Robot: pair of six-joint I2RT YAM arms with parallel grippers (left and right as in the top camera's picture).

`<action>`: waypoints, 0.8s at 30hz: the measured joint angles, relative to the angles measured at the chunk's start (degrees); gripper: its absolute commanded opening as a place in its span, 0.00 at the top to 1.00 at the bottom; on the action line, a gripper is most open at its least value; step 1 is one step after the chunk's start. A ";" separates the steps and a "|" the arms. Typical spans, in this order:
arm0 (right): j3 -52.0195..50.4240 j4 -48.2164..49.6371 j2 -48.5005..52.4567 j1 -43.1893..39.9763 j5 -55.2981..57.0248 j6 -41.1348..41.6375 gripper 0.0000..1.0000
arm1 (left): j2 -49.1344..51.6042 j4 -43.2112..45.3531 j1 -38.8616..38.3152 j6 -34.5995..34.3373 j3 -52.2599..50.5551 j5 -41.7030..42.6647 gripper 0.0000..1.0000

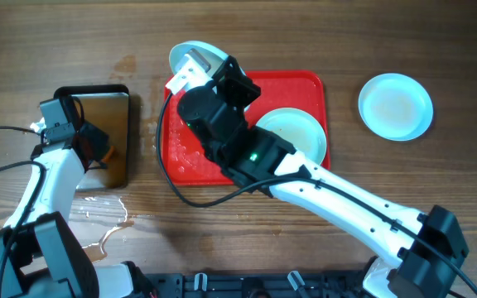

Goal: Clean dirty plates on tray and stack at the side

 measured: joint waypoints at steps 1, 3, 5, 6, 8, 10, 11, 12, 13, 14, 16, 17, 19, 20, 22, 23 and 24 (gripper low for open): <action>0.00 0.42 0.00 0.15 1.03 -0.63 0.96 | 0.00 0.00 0.00 0.11 0.00 -0.02 0.96; 0.00 -0.57 0.00 0.11 2.97 0.31 0.96 | 0.00 0.00 0.00 0.13 0.00 -0.02 0.96; 0.26 -5.01 0.00 -0.28 3.82 5.60 0.96 | 0.00 0.00 -0.02 0.13 0.00 0.00 0.96; 0.42 -8.35 -0.02 -0.70 3.39 9.68 0.96 | 0.00 -0.02 0.00 0.13 0.00 0.00 0.96; 0.66 -14.49 -0.02 -2.23 0.61 20.57 0.96 | 0.00 -0.02 0.00 0.13 0.00 -0.02 0.96; 1.09 -22.27 -0.17 -6.54 -9.14 29.42 0.96 | 0.00 -0.07 -0.02 0.15 0.00 -0.02 0.96; 1.11 -24.55 -0.66 -9.60 -14.75 34.34 0.96 | 0.00 -0.15 0.00 0.13 0.00 0.00 0.96; 1.11 -25.83 -1.33 -14.23 -22.03 39.58 0.96 | 0.00 -0.24 0.00 0.15 0.00 -0.04 0.96; 1.14 -26.16 -1.86 -18.78 -28.55 43.36 0.96 | 0.00 -0.31 0.00 0.15 0.00 -0.02 0.96; 1.14 -26.43 -2.84 -25.20 -36.24 47.39 0.96 | 0.00 -0.31 -0.02 0.15 0.00 -0.02 0.96; 1.44 -26.84 -4.22 -37.59 -49.51 52.89 0.96 | 0.00 -0.31 0.00 0.17 0.00 0.07 0.96; 1.79 -27.80 -4.57 -43.76 -54.25 54.45 0.96 | 0.00 -0.28 -0.02 0.31 0.00 0.04 0.96; 2.19 -31.19 -4.83 -54.80 -60.85 56.72 0.96 | 0.00 -0.28 0.00 0.33 0.00 0.07 0.96; 2.19 -34.01 -4.83 -62.77 -63.78 57.57 0.96 | 0.00 -0.28 0.00 0.33 0.00 0.04 0.96; 2.12 -36.17 -4.79 -70.69 -65.99 57.64 0.96 | 0.00 -0.28 -0.02 0.33 0.00 0.00 0.96; 1.95 -36.72 -4.79 -74.18 -66.86 57.64 0.96 | 0.00 -0.28 -0.02 0.33 0.00 0.07 0.96; 1.55 -36.72 -4.76 -76.43 -67.28 57.70 0.96 | 0.00 -0.28 -0.02 0.35 0.00 0.07 0.96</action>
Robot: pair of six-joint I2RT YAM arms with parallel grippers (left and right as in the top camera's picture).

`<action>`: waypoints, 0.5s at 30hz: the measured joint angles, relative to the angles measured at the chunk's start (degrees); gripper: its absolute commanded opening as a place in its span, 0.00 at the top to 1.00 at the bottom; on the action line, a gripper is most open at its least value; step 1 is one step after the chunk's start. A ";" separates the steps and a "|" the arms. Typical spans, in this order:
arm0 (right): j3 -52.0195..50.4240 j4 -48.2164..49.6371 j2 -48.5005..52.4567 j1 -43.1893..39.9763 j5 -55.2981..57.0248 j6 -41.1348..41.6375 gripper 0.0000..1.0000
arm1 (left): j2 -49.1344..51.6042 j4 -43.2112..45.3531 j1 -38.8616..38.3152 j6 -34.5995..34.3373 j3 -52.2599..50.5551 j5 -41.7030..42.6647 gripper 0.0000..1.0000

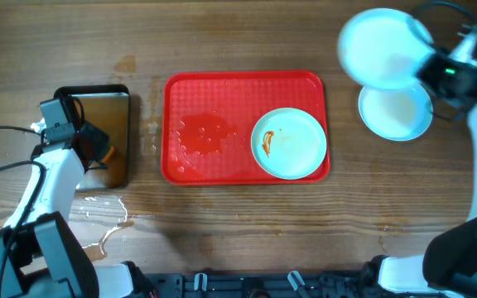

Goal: Clean dirty plates on tray and stack at the side
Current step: 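Stack the plate on the cleaned plate right of the tray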

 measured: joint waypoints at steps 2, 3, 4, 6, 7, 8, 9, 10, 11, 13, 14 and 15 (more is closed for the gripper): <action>-2.05 0.09 0.20 -5.33 -0.31 0.70 0.96 | 0.00 0.00 0.00 -0.02 0.00 0.00 0.96; -3.32 0.42 0.48 -6.73 0.04 1.18 0.96 | 0.00 0.00 0.00 -0.02 0.00 0.02 0.96; -4.74 1.01 1.03 -7.43 0.81 2.12 0.96 | 0.00 0.00 0.02 0.00 0.00 0.00 0.96; -6.91 2.32 2.05 -7.48 2.38 3.67 0.96 | 0.00 0.02 0.00 -0.02 0.00 0.00 0.96; -8.48 3.89 3.06 -7.32 3.28 4.44 0.95 | 0.00 0.00 0.02 0.00 0.00 0.00 0.96; -9.94 5.07 4.61 -7.32 4.04 5.18 0.96 | 0.00 0.02 0.02 -0.02 0.00 0.00 0.96; -10.64 5.38 5.55 -7.32 4.44 5.42 0.95 | 0.00 0.00 0.00 0.00 0.00 0.00 0.96; -11.04 5.42 6.49 -7.32 4.87 5.99 0.95 | 0.00 0.00 0.02 0.00 0.00 0.00 0.96; -11.13 5.46 7.26 -7.32 5.25 6.54 0.93 | 0.00 0.00 0.02 0.00 0.00 0.00 0.96; -11.13 5.92 9.60 -7.32 5.70 8.00 0.73 | 0.00 0.00 0.02 0.00 0.00 0.00 0.96; -11.13 5.90 10.49 -7.32 5.75 8.70 0.61 | 0.00 0.00 0.00 0.00 0.00 0.00 0.96; -11.13 5.81 11.13 -7.32 5.95 8.92 0.47 | 0.00 0.00 0.02 0.00 0.00 0.00 0.96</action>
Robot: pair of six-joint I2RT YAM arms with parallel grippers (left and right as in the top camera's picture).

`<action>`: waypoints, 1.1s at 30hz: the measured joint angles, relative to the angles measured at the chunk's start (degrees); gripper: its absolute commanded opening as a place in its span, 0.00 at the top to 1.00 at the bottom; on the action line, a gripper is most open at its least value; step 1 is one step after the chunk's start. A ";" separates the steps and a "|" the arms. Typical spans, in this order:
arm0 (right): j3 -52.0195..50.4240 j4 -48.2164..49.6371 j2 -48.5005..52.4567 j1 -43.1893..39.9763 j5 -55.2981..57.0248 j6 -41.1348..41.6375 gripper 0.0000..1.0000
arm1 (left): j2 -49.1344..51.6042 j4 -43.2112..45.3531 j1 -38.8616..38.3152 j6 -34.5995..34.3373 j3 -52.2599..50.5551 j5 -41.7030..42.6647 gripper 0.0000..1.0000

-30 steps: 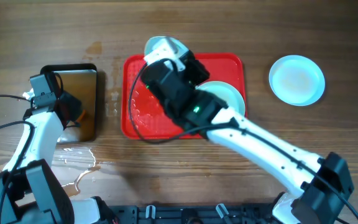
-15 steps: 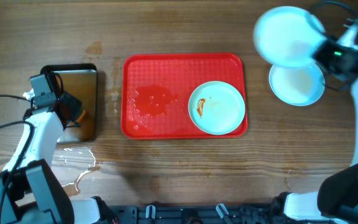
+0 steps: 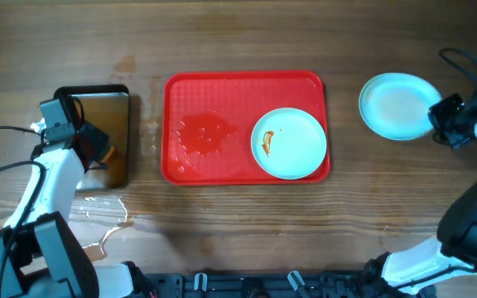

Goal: Clean dirty plates on tray and stack at the side

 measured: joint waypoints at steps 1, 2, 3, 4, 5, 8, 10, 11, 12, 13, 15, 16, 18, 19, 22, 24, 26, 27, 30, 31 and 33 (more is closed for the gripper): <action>0.00 -0.11 0.42 0.00 0.02 0.13 0.44 | 0.00 0.00 -0.02 0.00 0.00 0.00 0.96; 0.00 -0.42 0.85 0.00 0.09 0.35 0.44 | 0.00 0.00 -0.02 -0.02 0.00 0.00 0.96; 0.00 -0.57 1.05 0.00 -0.02 0.20 0.45 | 0.00 0.00 0.00 0.00 0.00 0.00 0.96; 0.00 -0.61 1.05 0.00 -0.52 -0.20 0.49 | 0.00 0.00 -0.02 0.00 0.00 0.00 0.96; 0.00 -0.61 1.05 0.00 -2.38 -1.18 0.50 | 0.00 0.00 0.00 -0.02 0.00 0.15 0.96; 0.00 -3.02 0.28 0.13 -9.99 -4.13 0.50 | 0.00 0.61 0.00 0.17 0.00 1.92 0.96; -0.04 -6.51 -2.99 1.81 -16.68 -7.93 0.48 | 0.02 2.14 0.00 1.92 0.00 5.62 0.96; -0.04 -8.83 -5.92 4.28 -18.97 -9.62 0.46 | 0.02 3.41 -0.02 3.32 0.00 8.76 0.96; -0.02 -9.68 -7.65 6.14 -19.71 -10.73 0.38 | 0.02 4.37 -0.04 4.44 -0.02 11.52 0.96; 0.02 -11.69 -10.29 10.27 -20.09 -12.63 0.34 | 0.02 5.79 -0.17 5.79 -0.02 15.69 0.96; 0.04 -12.66 -12.33 17.86 -19.82 -15.47 0.33 | 0.02 7.91 -0.87 6.95 -0.02 21.49 0.96; 0.04 -12.63 -12.37 22.47 -18.73 -16.37 0.33 | 0.00 8.57 -1.64 7.41 -0.02 24.17 0.96; 0.02 -12.24 -11.19 29.29 -15.23 -16.94 0.32 | -0.07 8.59 -3.76 7.96 -0.02 27.43 0.96; 0.02 -11.80 -10.21 32.41 -13.11 -16.94 0.32 | -0.07 8.44 -5.25 8.15 -0.02 28.65 0.96; 0.02 -8.96 -5.62 39.80 -6.40 -16.98 0.31 | -0.11 7.13 -10.58 8.37 -0.02 31.10 0.96; 0.02 -7.32 -2.45 42.16 -3.17 -17.81 0.30 | -0.15 6.23 -14.16 8.39 -0.02 31.78 0.96; 0.00 -6.21 0.20 42.95 -0.46 -20.70 0.29 | -0.15 6.21 -17.38 8.39 -0.02 32.28 0.96; 0.00 -5.64 0.96 42.93 0.79 -21.75 0.27 | -0.15 6.21 -19.08 8.39 -0.02 32.57 0.96; -0.04 -2.56 1.75 42.82 3.28 -26.73 0.23 | -0.15 6.25 -21.49 8.39 -0.02 32.68 0.96; -0.07 -1.33 1.95 42.82 3.96 -28.81 0.22 | -0.15 6.21 -22.45 8.39 -0.02 32.70 0.96; -0.09 1.03 2.01 42.82 4.55 -32.37 0.23 | -0.15 6.21 -24.15 8.39 -0.02 32.70 0.96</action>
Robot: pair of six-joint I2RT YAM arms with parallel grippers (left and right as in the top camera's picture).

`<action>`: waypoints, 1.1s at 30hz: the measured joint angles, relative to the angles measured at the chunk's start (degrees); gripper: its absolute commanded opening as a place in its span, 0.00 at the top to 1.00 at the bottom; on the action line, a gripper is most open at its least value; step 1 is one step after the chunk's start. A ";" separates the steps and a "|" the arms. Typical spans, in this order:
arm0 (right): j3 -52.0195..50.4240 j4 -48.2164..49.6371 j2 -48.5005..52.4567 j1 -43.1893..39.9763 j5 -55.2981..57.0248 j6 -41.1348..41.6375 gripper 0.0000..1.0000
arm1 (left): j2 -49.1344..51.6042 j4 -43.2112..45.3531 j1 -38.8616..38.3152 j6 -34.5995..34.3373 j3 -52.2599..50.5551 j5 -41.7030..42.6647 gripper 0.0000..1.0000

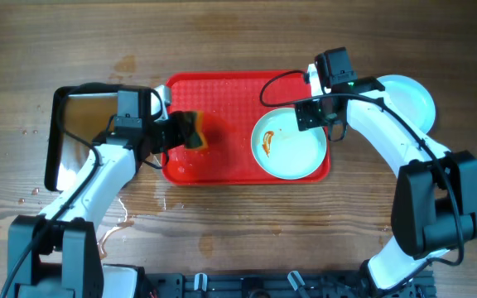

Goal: Clean dirty plates on tray and stack at the side

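A pale blue plate smeared with orange sauce lies in the right half of the red tray. My right gripper is at that plate's upper right rim; how its jaws stand is hidden from above. Over the tray's wet left half, my left gripper is shut on a yellow and dark sponge. The clean pale blue plates sit on the table to the right of the tray, partly covered by the right arm.
A black basin of brownish water stands left of the tray, with the left arm crossing it. Water is spilled on the wood near the front left. Cables trail from both arms.
My left gripper has moved with the sponge from the basin to above the tray's left half. My right gripper has moved from beside the clean plates to the dirty plate's rim.
First my right arm reached across the tray, holding a plate at its far left corner, with the left gripper at the basin. Then the right gripper held that plate above the one on the right. It then lay there, released. Now both grippers are at the tray.
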 measured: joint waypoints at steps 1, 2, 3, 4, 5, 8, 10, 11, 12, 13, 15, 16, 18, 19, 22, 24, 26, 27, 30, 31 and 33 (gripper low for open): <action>0.00 0.31 0.02 0.00 -0.11 -1.03 0.23 | 0.00 0.00 -0.46 0.00 0.00 -0.02 0.96; 0.00 0.42 0.13 0.00 -0.39 -1.92 0.24 | 0.00 0.00 -0.68 0.00 0.00 -0.02 0.96; 0.00 0.44 0.48 0.00 -0.70 -2.89 0.25 | 0.00 0.00 -0.98 0.00 0.00 -0.02 0.96; 0.00 0.35 0.96 0.00 -0.79 -3.26 0.26 | 0.00 0.00 -1.09 0.00 0.00 -0.02 0.96; 0.00 -0.02 2.12 0.00 -0.94 -3.91 0.27 | 0.00 -0.04 -1.14 0.00 0.00 -0.02 0.96; -0.02 -2.12 5.53 0.00 -1.92 -4.52 0.29 | 0.00 -0.13 -1.14 0.00 0.00 -0.02 0.96; -0.02 -3.19 6.14 0.28 -2.51 -4.55 0.30 | 0.00 -0.17 -1.14 0.00 0.00 -0.02 0.96; -0.02 -3.89 6.21 0.33 -2.86 -4.55 0.30 | 0.00 -0.17 -1.14 0.00 0.00 -0.02 0.96; -0.02 -4.28 6.21 0.33 -3.06 -4.52 0.31 | 0.00 -0.17 -1.14 0.00 0.00 -0.02 0.96; -0.02 -4.72 6.21 0.33 -3.39 -4.52 0.31 | 0.00 -0.17 -1.14 0.00 0.00 -0.02 0.96; -0.02 -5.81 6.23 0.26 -5.16 -4.46 0.35 | 0.00 -0.17 -1.14 0.00 0.00 -0.02 0.96; -0.02 -5.95 6.23 0.15 -7.04 -4.26 0.44 | 0.00 -0.15 -1.14 0.00 0.00 -0.02 0.96; -0.02 -5.33 6.23 0.13 -12.61 -2.12 0.43 | 0.00 -0.04 -1.14 0.00 0.00 -0.02 0.96; -0.02 -5.03 6.23 0.17 -13.81 -1.44 0.41 | 0.00 0.00 -1.14 0.00 0.00 -0.02 0.96; -0.07 -1.95 6.27 0.96 -16.90 2.60 0.40 | 0.00 0.04 -1.14 0.00 0.00 -0.02 0.96; -0.04 -1.44 6.27 1.46 -17.75 5.31 0.40 | 0.00 0.02 -1.14 0.00 0.00 -0.02 0.96; 0.76 -3.41 6.40 1.60 -18.53 8.00 0.40 | 0.00 0.02 -1.14 0.00 0.00 -0.02 0.96; 2.14 -5.79 6.54 1.60 -18.80 8.96 0.41 | 0.00 0.00 -1.14 0.00 0.00 -0.02 0.96; 6.23 -11.61 6.51 1.60 -18.84 10.88 0.40 | 0.00 -0.04 -1.14 0.00 0.00 -0.02 0.96; 7.30 -13.42 6.34 1.60 -18.34 11.76 0.40 | 0.00 -0.02 -1.14 0.00 0.00 -0.02 0.96; 7.93 -16.68 5.20 1.60 -15.74 14.21 0.41 | 0.00 -0.02 -1.14 0.00 0.00 -0.02 0.96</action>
